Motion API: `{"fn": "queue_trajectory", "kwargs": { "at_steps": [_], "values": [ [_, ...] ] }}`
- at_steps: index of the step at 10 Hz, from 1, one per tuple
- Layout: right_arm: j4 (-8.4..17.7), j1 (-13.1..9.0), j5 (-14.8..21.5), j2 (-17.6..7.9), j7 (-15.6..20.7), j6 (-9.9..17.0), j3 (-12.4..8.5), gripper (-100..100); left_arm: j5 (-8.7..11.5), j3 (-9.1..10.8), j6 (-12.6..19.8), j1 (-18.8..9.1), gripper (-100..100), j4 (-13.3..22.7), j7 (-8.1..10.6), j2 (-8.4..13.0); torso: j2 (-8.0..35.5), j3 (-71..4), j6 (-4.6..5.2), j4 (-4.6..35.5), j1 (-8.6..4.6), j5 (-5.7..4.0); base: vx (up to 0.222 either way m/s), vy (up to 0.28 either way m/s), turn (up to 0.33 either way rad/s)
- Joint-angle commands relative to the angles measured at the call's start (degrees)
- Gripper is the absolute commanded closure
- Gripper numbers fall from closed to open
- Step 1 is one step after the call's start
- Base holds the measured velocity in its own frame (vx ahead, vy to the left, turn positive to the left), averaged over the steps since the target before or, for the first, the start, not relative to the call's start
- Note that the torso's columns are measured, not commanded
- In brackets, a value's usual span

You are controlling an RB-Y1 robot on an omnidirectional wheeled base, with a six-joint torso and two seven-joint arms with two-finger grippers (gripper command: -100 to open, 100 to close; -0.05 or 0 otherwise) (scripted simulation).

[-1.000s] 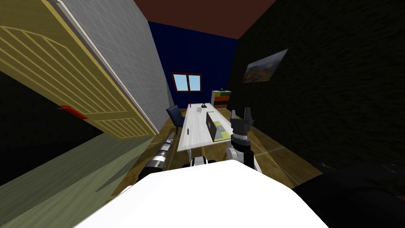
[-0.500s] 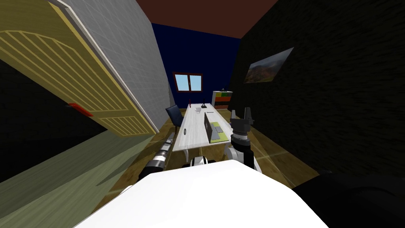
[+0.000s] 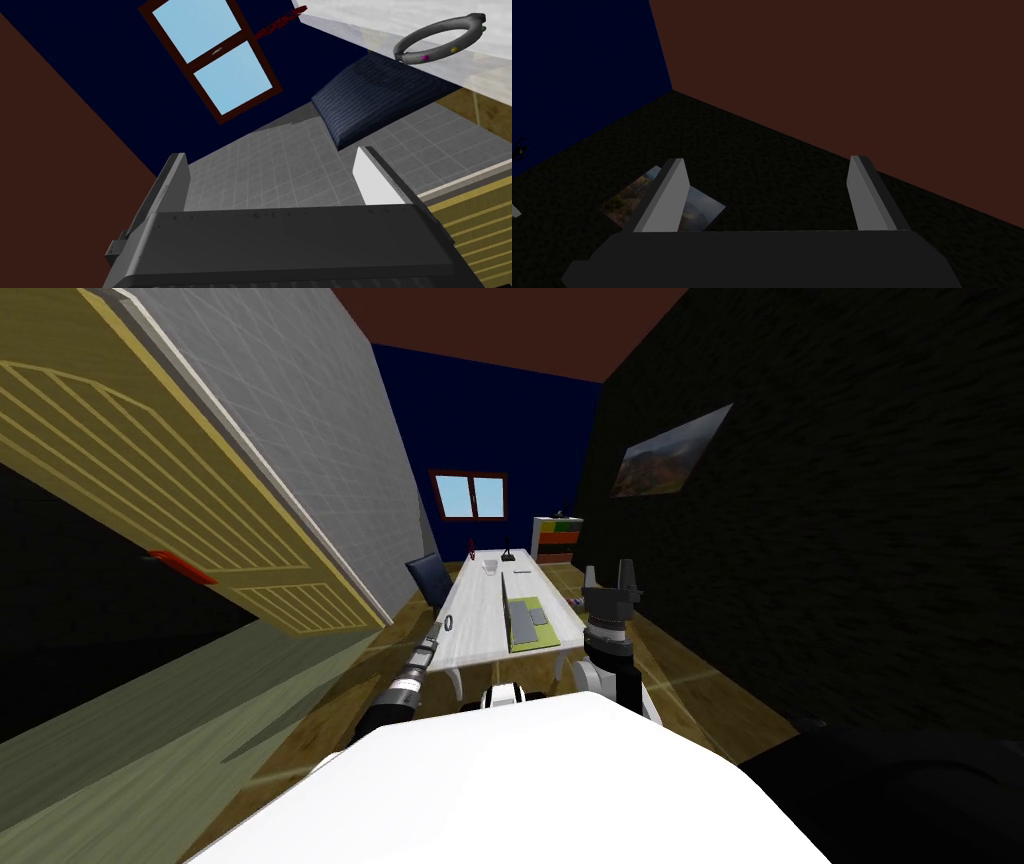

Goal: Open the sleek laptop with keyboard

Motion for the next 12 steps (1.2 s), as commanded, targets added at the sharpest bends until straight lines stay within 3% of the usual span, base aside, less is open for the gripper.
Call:
{"fn": "queue_trajectory", "kwargs": {
  "at_steps": [1, 10, 12],
  "values": [
    [0.00, 0.00, 0.00, 0.00, 0.00, 0.00, 0.00, 0, 0.00, 0.39, 1.55, -0.40, -100, 0.38, -1.34, -1.94, -0.02, -0.01, 0.01, 0.00, -0.18, -0.04, 0.027, -0.291, -0.019],
    [0.00, 0.00, 0.00, 0.00, 0.00, 0.00, 0.00, 0, 0.15, 1.28, 5.44, -1.34, -100, 1.22, -4.75, -7.15, 0.09, 0.05, 0.01, 0.02, -0.07, -0.02, 0.008, -0.223, -0.019],
    [0.00, 0.00, 0.00, -0.01, 0.00, 0.00, -0.01, 0, -0.11, 1.21, 5.89, -0.92, -100, 0.12, -4.81, -6.81, 0.03, 0.03, 0.00, 0.01, 0.32, 0.08, 0.054, -0.064, -0.013]
  ]
}}
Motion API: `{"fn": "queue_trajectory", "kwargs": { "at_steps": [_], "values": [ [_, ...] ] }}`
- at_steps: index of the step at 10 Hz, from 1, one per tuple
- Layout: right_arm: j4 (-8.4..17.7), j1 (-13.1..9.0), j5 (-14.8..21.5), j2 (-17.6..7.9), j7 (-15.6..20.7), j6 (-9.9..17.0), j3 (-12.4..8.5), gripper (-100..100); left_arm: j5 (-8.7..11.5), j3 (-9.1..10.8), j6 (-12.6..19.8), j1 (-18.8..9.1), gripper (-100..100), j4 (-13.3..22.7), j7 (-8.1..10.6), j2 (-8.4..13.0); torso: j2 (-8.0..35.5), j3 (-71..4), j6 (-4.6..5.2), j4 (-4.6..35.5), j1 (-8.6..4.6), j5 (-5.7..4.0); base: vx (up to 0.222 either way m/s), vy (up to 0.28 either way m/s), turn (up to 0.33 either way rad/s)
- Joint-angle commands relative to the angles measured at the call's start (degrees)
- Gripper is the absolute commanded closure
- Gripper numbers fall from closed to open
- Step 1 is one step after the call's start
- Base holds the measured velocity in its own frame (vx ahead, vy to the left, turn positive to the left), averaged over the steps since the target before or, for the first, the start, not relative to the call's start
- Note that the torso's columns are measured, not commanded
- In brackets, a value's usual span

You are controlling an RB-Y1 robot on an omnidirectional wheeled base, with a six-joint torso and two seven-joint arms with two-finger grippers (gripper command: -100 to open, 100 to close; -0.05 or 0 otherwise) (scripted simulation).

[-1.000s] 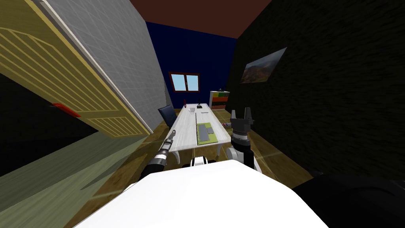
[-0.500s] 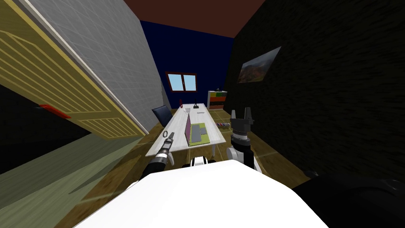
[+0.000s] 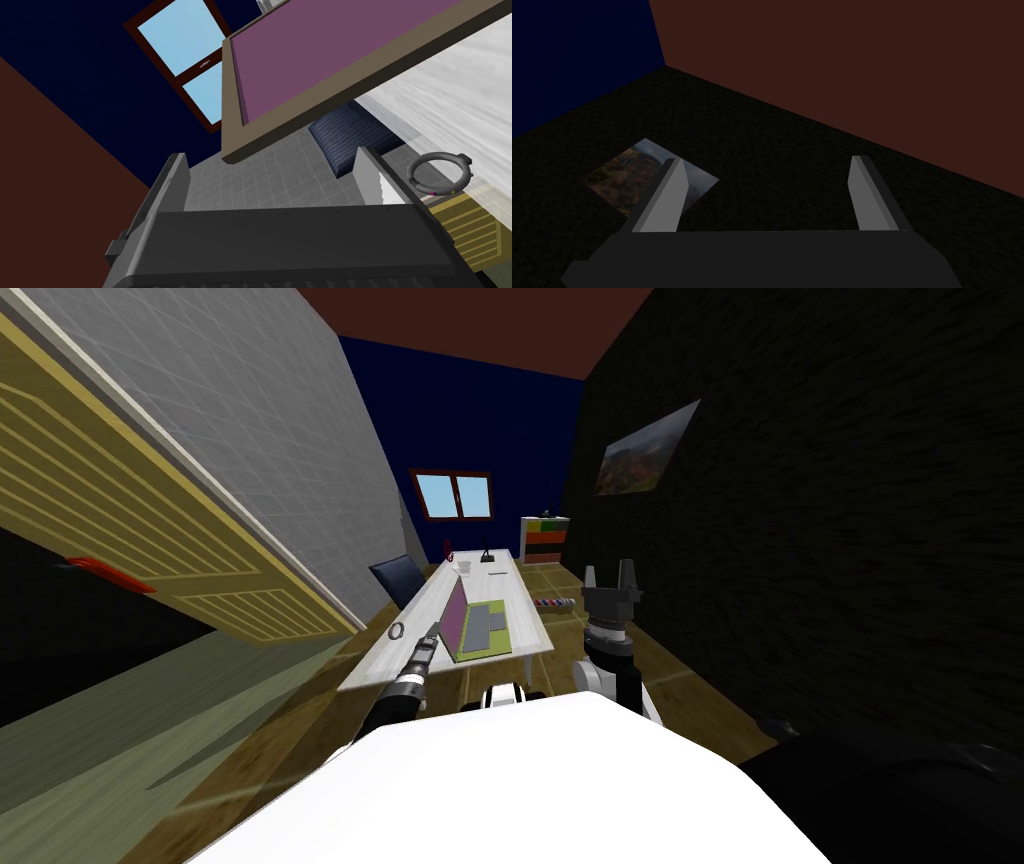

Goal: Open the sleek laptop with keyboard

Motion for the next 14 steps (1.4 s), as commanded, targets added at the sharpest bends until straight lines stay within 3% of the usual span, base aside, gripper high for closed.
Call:
{"fn": "queue_trajectory", "kwargs": {
  "at_steps": [1, 2, 6, 9, 10, 13, 14],
  "values": [
    [0.00, 0.01, 0.00, -0.01, 0.00, 0.00, -0.01, 0, -0.10, 0.05, 0.25, 0.18, -100, -0.47, -0.10, 0.02, -0.35, -0.20, 0.01, -0.09, 0.05, 0.04, 0.068, -0.013, -0.006],
    [0.00, 0.01, 0.00, -0.01, 0.00, 0.00, -0.01, 0, -0.11, 0.05, 0.33, 0.19, 100, -0.54, -0.13, 0.01, -0.19, -0.15, 0.00, -0.08, -0.13, -0.01, 0.009, -0.002, 0.001],
    [0.00, 0.00, 0.00, 0.01, 0.00, 0.00, 0.00, 0, -5.39, 2.33, -1.32, 0.46, 100, 0.10, -5.19, 2.52, -0.19, -0.03, 0.25, -0.38, -0.88, 0.00, 0.009, -0.152, 0.025],
    [0.00, 0.00, 0.00, 0.01, 0.00, 0.00, 0.01, 0, -8.03, 3.49, -2.11, 0.62, 100, 0.45, -7.72, 3.78, -0.29, -0.13, 0.22, -0.27, -0.58, 0.04, -0.003, -0.177, -0.006],
    [0.00, 0.01, 0.00, 0.01, 0.00, 0.00, 0.01, 0, -7.63, 3.40, -2.18, 0.51, 100, 0.15, -7.26, 3.36, -0.24, -0.10, 0.10, -0.21, -0.55, 0.03, 0.014, -0.097, 0.002],
    [0.00, 0.00, 0.00, 0.00, 0.00, 0.00, 0.00, 0, -11.16, 5.55, -4.93, -2.96, 100, 5.50, -10.16, 4.19, 0.03, 0.05, -0.21, -0.11, -0.13, 0.04, -0.011, -0.131, 0.021],
    [0.00, 0.00, 0.00, 0.00, 0.00, 0.00, 0.00, 0, -11.16, 5.55, -4.93, -2.96, 100, 5.94, -10.16, 4.19, 0.07, 0.06, -0.21, -0.09, -0.16, 0.02, -0.011, -0.096, 0.024]
  ]
}}
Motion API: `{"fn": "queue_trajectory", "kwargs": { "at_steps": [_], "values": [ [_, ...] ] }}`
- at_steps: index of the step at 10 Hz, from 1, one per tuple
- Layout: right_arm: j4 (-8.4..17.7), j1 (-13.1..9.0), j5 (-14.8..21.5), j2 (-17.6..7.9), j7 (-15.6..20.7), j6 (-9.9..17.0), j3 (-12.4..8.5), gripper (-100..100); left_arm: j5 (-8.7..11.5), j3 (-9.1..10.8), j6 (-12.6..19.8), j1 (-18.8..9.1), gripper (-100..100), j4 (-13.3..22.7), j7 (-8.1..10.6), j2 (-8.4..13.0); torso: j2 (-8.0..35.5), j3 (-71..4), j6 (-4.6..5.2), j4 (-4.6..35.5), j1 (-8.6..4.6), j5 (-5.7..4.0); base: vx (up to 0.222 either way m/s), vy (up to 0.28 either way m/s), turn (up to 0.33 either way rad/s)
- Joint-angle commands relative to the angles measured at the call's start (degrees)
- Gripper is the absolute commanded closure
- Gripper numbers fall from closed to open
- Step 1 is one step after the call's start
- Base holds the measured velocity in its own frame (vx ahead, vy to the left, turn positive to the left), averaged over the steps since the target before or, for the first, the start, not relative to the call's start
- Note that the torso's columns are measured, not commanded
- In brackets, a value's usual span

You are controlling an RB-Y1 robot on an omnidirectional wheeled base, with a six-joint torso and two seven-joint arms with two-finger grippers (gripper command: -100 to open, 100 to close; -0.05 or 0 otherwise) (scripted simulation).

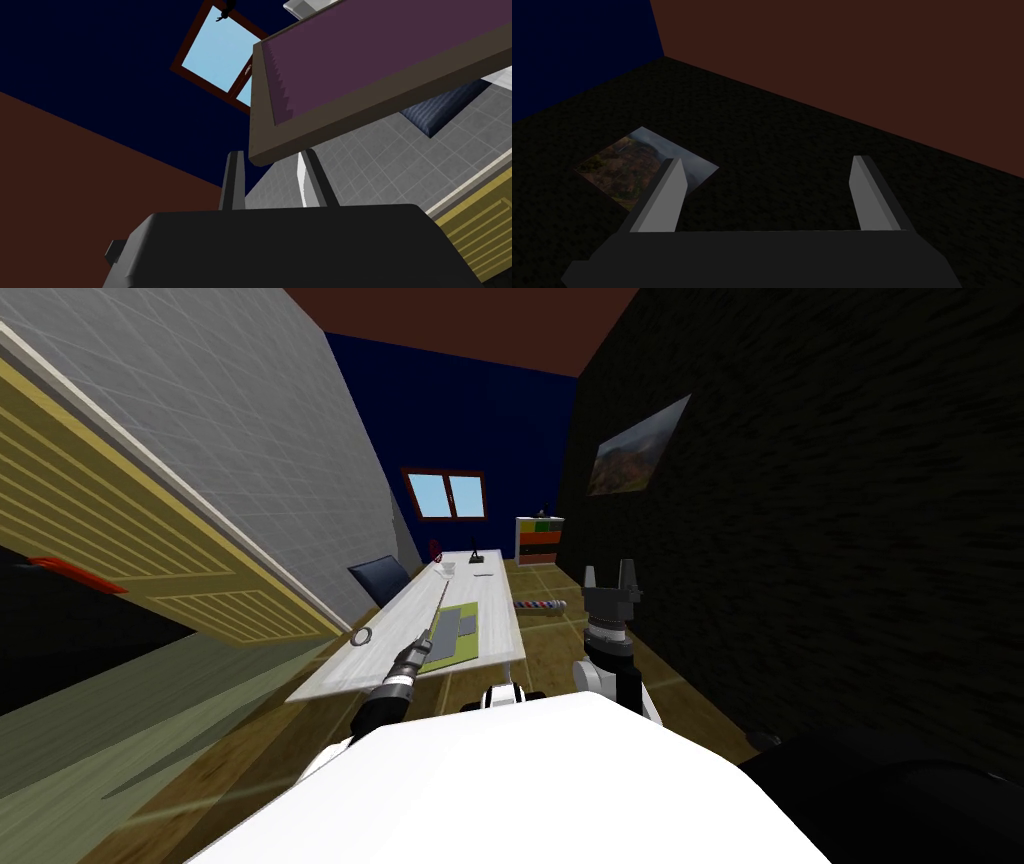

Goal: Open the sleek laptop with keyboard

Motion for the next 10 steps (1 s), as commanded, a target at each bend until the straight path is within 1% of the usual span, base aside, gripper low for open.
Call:
{"fn": "queue_trajectory", "kwargs": {
  "at_steps": [1, 2, 3, 7, 8, 9, 10],
  "values": [
    [0.00, 0.00, 0.00, -0.01, 0.00, 0.00, 0.00, 0, -1.86, 1.35, -1.04, -1.97, 100, 3.69, -1.58, 0.47, 0.04, 0.01, 0.03, 0.03, 0.14, 0.02, -0.021, -0.084, 0.019],
    [0.00, 0.00, 0.00, -0.01, 0.00, 0.00, 0.00, 0, -3.00, 2.08, -1.93, -3.15, 100, 5.22, -2.48, 0.73, 0.02, 0.00, 0.03, 0.04, 0.15, 0.03, -0.039, -0.104, 0.032],
    [0.00, 0.00, 0.00, -0.01, 0.00, 0.00, 0.00, 0, -3.00, 2.08, -1.93, -3.15, 100, 5.61, -2.48, 0.73, 0.03, 0.01, -0.01, 0.00, 0.06, 0.02, -0.022, -0.084, 0.006],
    [0.00, 0.00, 0.00, 0.00, 0.00, 0.00, 0.00, 0, -7.55, 5.00, -5.47, -7.86, 100, 12.81, -6.06, 1.78, -0.28, -0.17, 0.04, -0.18, 0.00, 0.07, -0.016, -0.128, 0.034],
    [0.00, 0.00, 0.00, 0.00, 0.00, 0.00, 0.00, 0, -7.55, 5.00, -5.47, -7.86, 100, 13.27, -6.06, 1.78, -0.23, -0.14, 0.10, -0.12, -0.08, 0.03, -0.020, -0.111, 0.017],
    [0.00, 0.00, 0.00, -0.01, 0.00, 0.00, 0.00, 0, -8.69, 5.73, -6.36, -9.04, 100, 15.19, -6.96, 2.04, -0.15, -0.11, 0.12, -0.02, 0.01, 0.00, -0.017, -0.092, 0.022],
    [0.00, 0.00, 0.00, -0.01, 0.00, 0.00, -0.01, 0, -8.05, 5.43, -6.28, -8.55, 100, 14.30, -6.39, 1.94, -0.20, -0.12, 0.15, 0.00, 0.05, 0.00, -0.010, -0.048, 0.005]
  ]
}}
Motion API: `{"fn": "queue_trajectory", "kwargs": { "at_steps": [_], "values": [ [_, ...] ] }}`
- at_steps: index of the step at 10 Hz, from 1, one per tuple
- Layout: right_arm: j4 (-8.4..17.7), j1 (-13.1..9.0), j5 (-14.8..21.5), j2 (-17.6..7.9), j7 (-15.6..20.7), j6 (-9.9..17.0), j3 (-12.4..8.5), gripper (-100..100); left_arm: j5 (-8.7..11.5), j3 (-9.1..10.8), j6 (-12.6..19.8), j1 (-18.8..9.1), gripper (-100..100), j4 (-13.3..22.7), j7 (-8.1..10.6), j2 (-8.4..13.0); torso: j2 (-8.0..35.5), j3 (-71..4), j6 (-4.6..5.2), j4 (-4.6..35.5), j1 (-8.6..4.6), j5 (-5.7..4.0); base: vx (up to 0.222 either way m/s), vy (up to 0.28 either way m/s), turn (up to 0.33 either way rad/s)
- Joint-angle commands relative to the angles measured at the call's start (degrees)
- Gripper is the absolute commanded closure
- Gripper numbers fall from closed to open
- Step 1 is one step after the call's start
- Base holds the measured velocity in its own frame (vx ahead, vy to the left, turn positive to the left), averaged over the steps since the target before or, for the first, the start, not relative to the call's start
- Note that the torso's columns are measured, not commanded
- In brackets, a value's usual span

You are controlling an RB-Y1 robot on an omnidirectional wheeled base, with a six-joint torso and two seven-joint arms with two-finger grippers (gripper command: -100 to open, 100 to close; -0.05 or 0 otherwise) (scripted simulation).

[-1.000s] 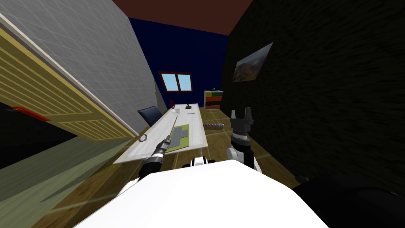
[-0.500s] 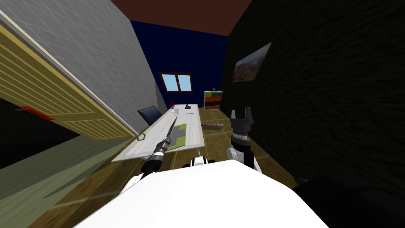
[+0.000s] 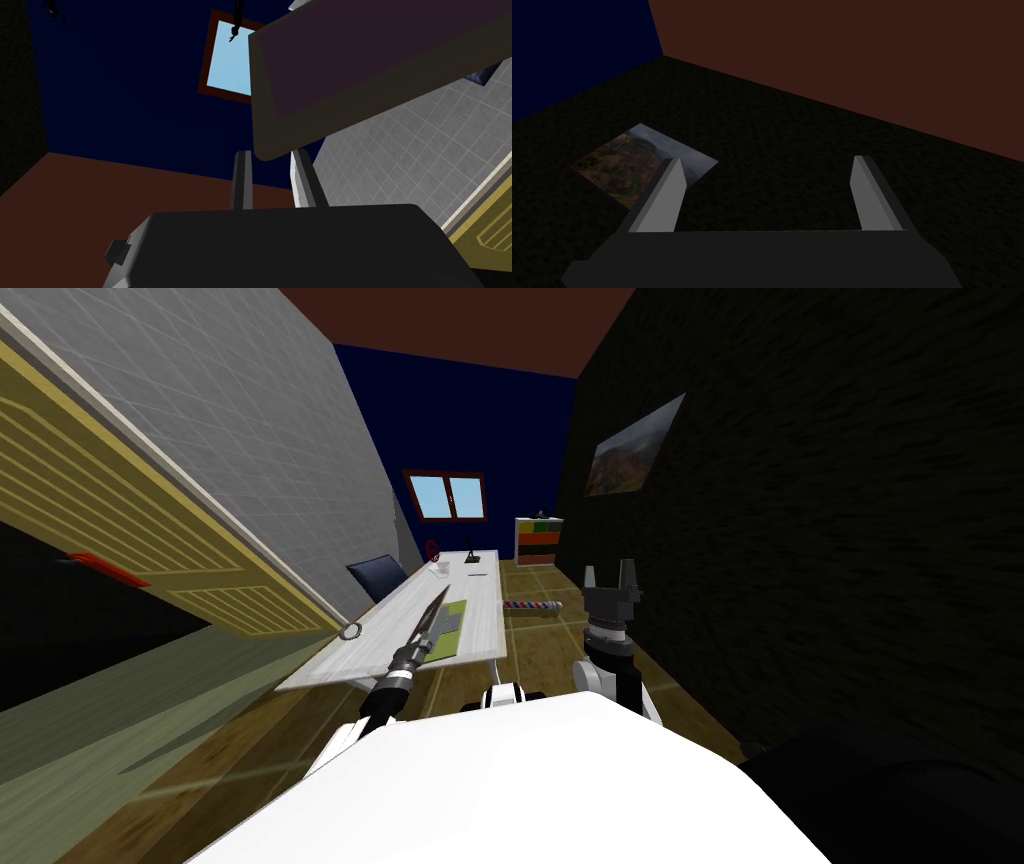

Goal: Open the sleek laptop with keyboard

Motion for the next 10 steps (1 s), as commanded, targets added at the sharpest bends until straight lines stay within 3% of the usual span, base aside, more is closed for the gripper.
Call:
{"fn": "queue_trajectory", "kwargs": {
  "at_steps": [1, 2, 3, 4, 10],
  "values": [
    [0.00, 0.00, 0.00, -0.01, 0.00, 0.00, -0.01, 0, -2.06, 1.24, -2.43, -2.20, 100, 3.09, -1.98, -1.16, -0.02, -0.03, 0.02, 0.03, 0.04, -0.02, -0.015, -0.039, 0.120],
    [0.00, 0.01, 0.00, -0.01, 0.00, 0.00, -0.01, 0, -2.06, 1.24, -2.43, -2.20, 100, 3.66, -1.98, -1.16, -0.04, -0.04, 0.01, 0.03, -0.04, -0.04, -0.013, -0.038, 0.053],
    [0.00, 0.00, 0.00, -0.01, 0.00, 0.00, -0.01, 0, -4.01, 2.45, -4.68, -4.31, 100, 5.93, -3.80, -2.32, 0.00, -0.03, 0.06, 0.04, -0.19, -0.08, -0.018, -0.048, 0.088],
    [0.00, 0.00, 0.00, -0.01, 0.00, 0.00, -0.01, 0, -2.91, 1.58, -2.12, -2.66, -100, 3.05, -2.56, -1.34, 0.06, 0.01, 0.06, 0.06, -0.33, -0.13, -0.005, -0.022, -0.013],
    [0.00, 0.00, 0.00, -0.01, 0.00, 0.00, -0.01, 0, -2.38, -0.09, 5.00, 1.57, -100, -6.92, -1.76, 0.49, 0.09, 0.03, 0.07, 0.07, -0.35, -0.13, 0.009, 0.025, -0.059]
  ]
}}
